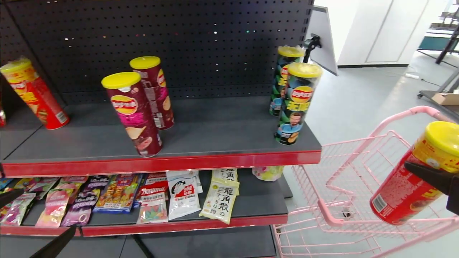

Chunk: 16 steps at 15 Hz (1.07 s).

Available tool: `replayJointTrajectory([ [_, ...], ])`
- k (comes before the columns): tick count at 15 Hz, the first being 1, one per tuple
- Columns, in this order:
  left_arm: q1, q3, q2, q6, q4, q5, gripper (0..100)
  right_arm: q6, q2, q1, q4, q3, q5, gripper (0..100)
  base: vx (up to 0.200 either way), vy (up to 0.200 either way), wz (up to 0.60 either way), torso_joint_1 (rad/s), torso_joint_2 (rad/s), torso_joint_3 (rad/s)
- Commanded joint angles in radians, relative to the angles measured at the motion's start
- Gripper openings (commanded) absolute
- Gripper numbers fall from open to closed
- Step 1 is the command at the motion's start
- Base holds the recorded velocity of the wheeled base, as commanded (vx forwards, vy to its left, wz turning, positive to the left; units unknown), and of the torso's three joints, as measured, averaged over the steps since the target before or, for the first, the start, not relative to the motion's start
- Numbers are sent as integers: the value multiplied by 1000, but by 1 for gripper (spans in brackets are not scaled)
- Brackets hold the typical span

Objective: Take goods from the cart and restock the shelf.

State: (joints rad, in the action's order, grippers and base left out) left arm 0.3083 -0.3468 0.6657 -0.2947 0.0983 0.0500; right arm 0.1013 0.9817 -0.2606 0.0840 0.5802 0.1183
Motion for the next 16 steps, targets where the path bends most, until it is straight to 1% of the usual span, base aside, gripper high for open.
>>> replayJointTrajectory([
  [1,0,-1,-2,2,0,1,100,2,-5,3,2,-19,1,0,0,0,0,0,0,0],
  [2,0,-1,-2,0,0,1,100,0,-24,4,2,-28,-5,0,0,0,0,0,0,0],
  [3,0,-1,0,2,0,1,100,-5,-40,3,2,-39,-19,0,0,200,0,7,2,-2],
  [6,-2,0,0,0,0,1,100,-26,-71,6,5,-68,-132,0,0,200,0,-2,-4,4],
  [7,-2,0,0,2,0,1,100,-26,-78,6,6,-83,-193,0,0,200,0,12,7,-2],
  [11,-2,0,-2,2,0,1,100,-25,-81,-2,6,-85,-216,0,0,200,0,7,2,1],
  [14,-2,0,0,2,0,1,100,-18,-110,0,6,-109,-371,0,0,200,0,1,5,4],
  [16,-2,-1,-2,0,0,1,100,-17,-123,-3,5,-111,-378,0,0,200,0,2,-2,2],
])
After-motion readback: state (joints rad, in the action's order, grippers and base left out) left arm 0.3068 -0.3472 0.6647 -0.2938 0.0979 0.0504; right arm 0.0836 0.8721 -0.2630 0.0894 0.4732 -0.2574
